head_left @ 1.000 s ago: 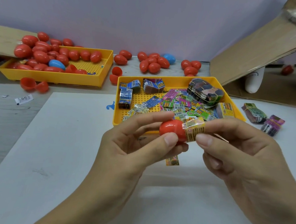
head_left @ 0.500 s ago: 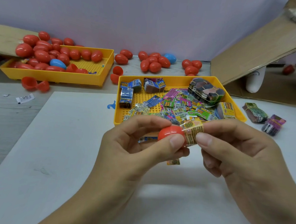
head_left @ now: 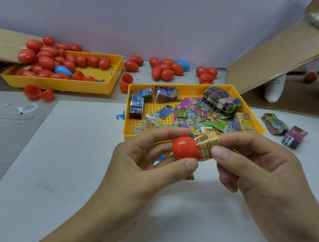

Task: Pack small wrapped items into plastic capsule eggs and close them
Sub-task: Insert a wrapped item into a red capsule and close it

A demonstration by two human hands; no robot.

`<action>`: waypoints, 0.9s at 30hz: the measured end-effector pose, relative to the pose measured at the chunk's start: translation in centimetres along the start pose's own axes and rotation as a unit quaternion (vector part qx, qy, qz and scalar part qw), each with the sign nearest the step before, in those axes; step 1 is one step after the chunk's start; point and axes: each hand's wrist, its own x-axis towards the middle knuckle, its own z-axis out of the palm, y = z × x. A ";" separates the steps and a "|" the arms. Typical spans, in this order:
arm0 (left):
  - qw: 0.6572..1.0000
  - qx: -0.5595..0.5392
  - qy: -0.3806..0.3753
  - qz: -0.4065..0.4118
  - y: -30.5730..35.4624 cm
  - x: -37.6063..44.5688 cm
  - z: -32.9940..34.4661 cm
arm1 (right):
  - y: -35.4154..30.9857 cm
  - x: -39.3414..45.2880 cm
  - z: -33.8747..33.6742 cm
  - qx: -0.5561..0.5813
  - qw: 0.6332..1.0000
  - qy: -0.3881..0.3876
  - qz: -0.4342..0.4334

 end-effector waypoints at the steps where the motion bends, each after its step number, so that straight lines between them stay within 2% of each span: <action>1: 1.000 -0.005 -0.002 0.003 0.0 0.0 0.0 | 0.0 0.0 0.0 0.001 1.000 -0.001 0.001; 5: 1.000 -0.007 -0.017 0.020 -0.1 0.0 0.1 | -0.1 0.0 0.0 0.005 1.000 0.001 0.002; 11: 1.000 -0.001 0.001 0.005 0.0 0.0 0.0 | -0.2 -0.1 0.0 0.002 1.000 -0.008 0.006; 18: 1.000 0.019 0.000 0.010 -0.2 0.0 0.1 | -0.2 -0.1 0.1 0.002 0.999 -0.024 0.044; 27: 1.000 0.018 0.012 0.020 0.0 0.0 0.1 | -0.1 -0.1 0.0 -0.013 0.999 -0.005 0.037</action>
